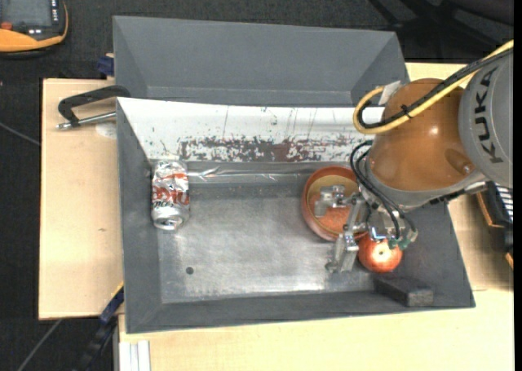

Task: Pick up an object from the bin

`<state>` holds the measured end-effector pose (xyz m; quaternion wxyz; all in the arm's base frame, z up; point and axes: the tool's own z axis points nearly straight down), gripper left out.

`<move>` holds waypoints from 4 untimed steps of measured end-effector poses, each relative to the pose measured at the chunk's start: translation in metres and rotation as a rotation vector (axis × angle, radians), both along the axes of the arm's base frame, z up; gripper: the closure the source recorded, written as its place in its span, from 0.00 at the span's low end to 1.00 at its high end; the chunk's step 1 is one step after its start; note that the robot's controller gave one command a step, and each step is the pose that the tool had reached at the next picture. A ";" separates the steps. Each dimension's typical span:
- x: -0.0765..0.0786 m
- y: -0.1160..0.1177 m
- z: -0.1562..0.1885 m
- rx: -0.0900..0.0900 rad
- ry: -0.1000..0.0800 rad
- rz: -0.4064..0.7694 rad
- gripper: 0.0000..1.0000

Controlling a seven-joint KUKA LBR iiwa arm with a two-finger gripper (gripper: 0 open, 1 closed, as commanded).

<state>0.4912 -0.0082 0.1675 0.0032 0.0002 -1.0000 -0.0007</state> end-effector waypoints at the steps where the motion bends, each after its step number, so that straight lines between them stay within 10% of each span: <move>1: 0.082 -0.043 -0.043 -0.001 -0.007 0.097 0.00; 2: 0.081 -0.041 -0.041 0.001 -0.006 0.098 1.00; 3: 0.086 -0.039 -0.077 -0.001 -0.012 0.014 1.00; 4: 0.090 -0.047 -0.002 -0.003 -0.023 0.568 1.00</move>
Offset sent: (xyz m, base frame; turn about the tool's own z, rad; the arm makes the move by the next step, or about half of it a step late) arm 0.0797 -0.0414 -0.0422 -0.0997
